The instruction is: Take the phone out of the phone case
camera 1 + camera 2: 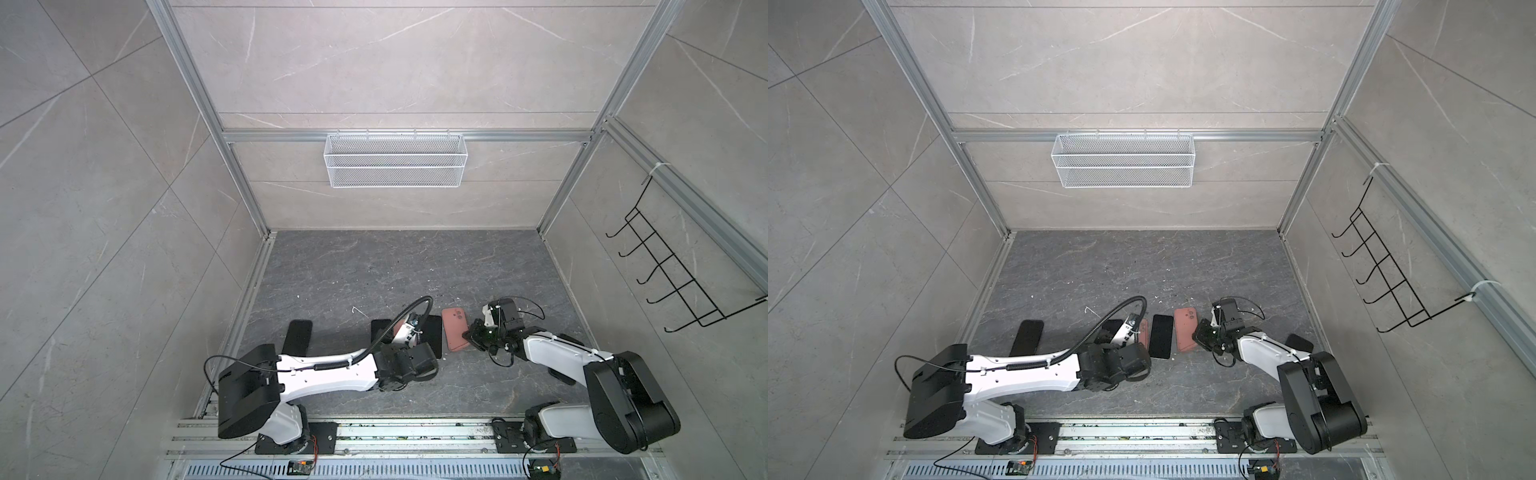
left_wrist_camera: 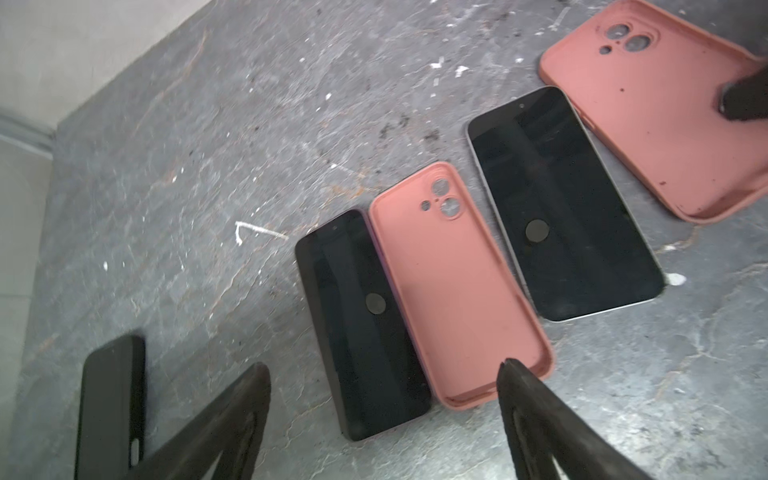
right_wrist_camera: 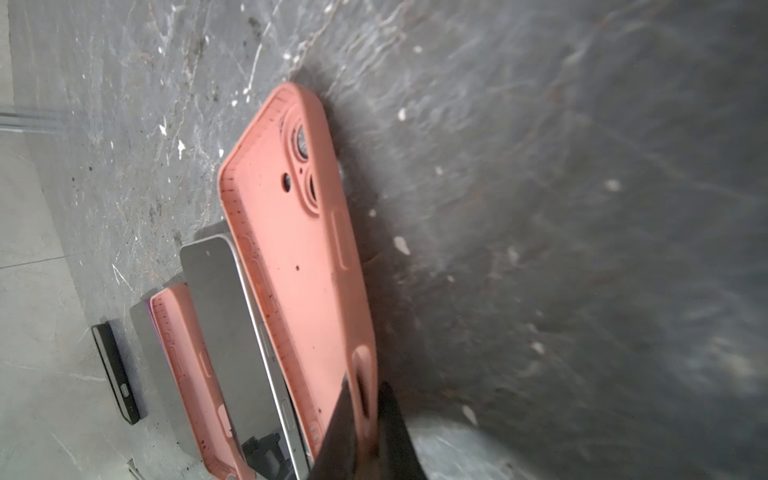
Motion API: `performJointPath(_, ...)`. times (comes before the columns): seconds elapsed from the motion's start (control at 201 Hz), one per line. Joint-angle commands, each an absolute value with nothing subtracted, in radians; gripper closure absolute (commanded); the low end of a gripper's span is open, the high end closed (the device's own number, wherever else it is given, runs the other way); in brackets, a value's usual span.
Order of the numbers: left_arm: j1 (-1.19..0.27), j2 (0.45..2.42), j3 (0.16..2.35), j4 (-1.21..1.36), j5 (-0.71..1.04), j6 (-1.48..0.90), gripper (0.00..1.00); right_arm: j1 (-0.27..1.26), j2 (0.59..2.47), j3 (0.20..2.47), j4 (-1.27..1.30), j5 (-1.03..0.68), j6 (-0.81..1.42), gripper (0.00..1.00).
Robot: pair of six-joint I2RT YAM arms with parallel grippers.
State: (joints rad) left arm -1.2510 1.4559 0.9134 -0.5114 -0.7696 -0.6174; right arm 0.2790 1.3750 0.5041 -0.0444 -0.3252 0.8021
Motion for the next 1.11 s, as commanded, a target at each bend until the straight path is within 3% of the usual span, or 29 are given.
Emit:
performJointPath(0.0,-1.198,1.359,0.877,-0.489,-0.739,-0.692,0.12,0.313,1.403,0.488,-0.005,-0.327,0.828,1.0)
performJointPath(0.453,-1.087,1.192,0.792,-0.489,-0.672,-0.727,0.11,0.46,1.43,0.422,0.076,-0.266,0.91,1.0)
performJointPath(0.827,-1.074,1.158,0.782,-0.483,-0.666,-0.736,0.11,0.682,1.442,0.432,0.092,-0.098,1.108,1.0)
performJointPath(1.106,-1.065,1.149,0.772,-0.461,-0.648,-0.742,0.11,0.795,1.448,0.49,0.039,-0.011,1.174,0.9)
